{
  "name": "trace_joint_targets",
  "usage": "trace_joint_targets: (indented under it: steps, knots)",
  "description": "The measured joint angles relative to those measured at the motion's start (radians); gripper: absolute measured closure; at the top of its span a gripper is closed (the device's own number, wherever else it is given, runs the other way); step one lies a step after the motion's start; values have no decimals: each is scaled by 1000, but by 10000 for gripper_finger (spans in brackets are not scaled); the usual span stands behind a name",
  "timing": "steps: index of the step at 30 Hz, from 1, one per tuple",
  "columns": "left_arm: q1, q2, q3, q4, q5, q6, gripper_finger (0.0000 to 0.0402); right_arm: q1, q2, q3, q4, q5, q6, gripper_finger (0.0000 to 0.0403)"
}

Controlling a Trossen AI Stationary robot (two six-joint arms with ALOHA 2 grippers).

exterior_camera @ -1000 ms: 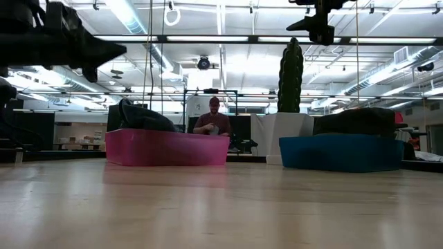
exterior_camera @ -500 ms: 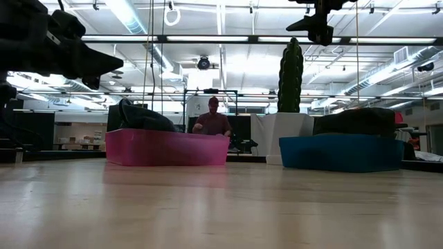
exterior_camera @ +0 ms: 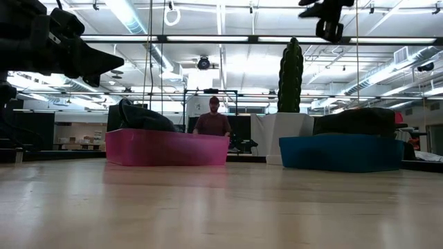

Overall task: Pick & Place hat
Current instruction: Return to Home Position

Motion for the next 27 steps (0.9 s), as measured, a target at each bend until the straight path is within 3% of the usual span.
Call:
trace_joint_targets:
  steps: [2,4,10,16,20,27]
  knots:
    - [0,0,0,1,0,0,399,28,-37,-23,14,35,-9,363]
    - [0,0,0,6,0,0,399,68,-84,-63,55,90,26,387]
    - [0,0,0,11,1,0,399,214,-218,-253,358,248,205,397]
    - [0,0,0,12,1,0,399,314,-396,-304,295,409,215,400]
    - [0,0,0,12,2,0,399,340,-505,-304,233,502,136,401]
    - [0,0,0,12,2,0,399,332,-578,-344,256,644,-131,402]
